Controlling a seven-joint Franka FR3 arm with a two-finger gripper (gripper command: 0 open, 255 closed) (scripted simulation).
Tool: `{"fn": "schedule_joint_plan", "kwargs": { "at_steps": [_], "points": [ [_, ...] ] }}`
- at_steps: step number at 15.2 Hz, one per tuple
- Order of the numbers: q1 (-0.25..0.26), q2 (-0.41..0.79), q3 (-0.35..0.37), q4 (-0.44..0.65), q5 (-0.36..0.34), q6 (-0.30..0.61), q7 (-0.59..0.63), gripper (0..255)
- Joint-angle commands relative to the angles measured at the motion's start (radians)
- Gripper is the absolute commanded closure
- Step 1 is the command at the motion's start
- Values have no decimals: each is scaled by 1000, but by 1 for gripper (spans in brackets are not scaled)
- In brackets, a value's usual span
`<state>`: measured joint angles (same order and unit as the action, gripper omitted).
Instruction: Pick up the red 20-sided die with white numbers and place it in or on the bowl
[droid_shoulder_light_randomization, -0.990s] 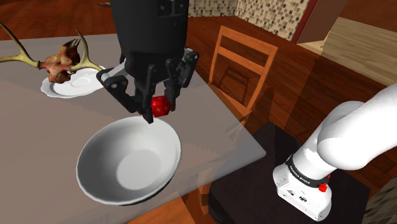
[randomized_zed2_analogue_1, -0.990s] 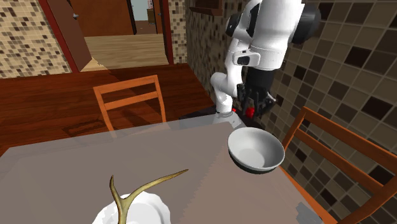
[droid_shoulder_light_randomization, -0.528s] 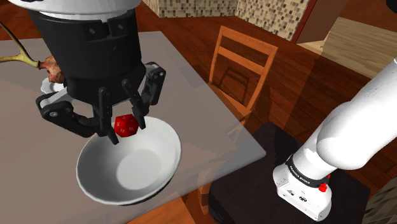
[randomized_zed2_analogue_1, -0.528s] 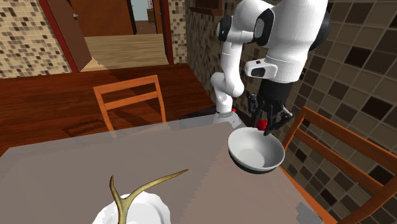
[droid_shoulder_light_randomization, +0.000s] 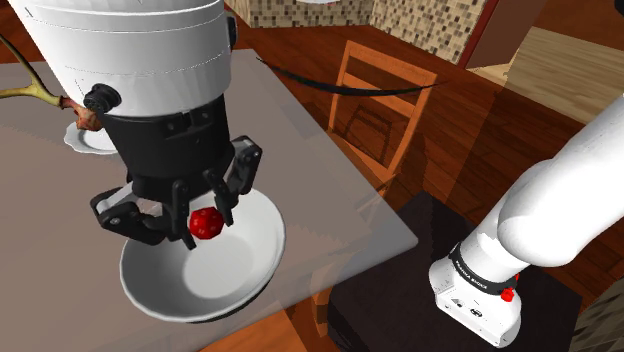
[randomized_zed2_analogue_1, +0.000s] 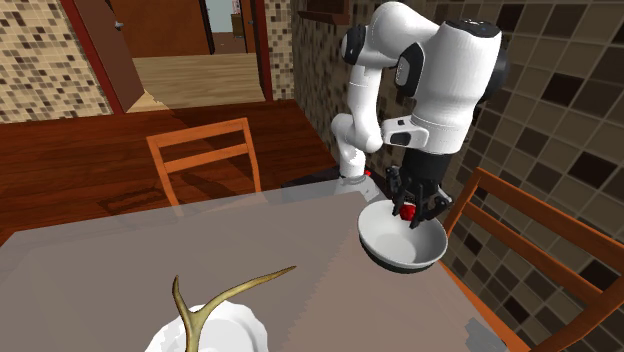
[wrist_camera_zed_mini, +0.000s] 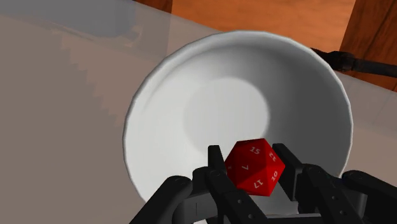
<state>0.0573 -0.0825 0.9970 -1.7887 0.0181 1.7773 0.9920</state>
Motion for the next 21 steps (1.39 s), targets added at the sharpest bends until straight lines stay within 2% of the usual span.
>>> {"fn": "schedule_joint_plan", "kwargs": {
  "at_steps": [1,9,10,15,19,21],
  "points": [
    [0,-1,0,-26,1,26,0,255],
    [1,-1,0,-37,1,37,0,255],
    [1,-1,0,-37,1,37,0,0],
    [1,-1,0,-37,1,37,0,0],
    [0,8,3,96,-7,-91,6,0],
    [0,8,3,96,-7,-91,6,0]
  ]
}}
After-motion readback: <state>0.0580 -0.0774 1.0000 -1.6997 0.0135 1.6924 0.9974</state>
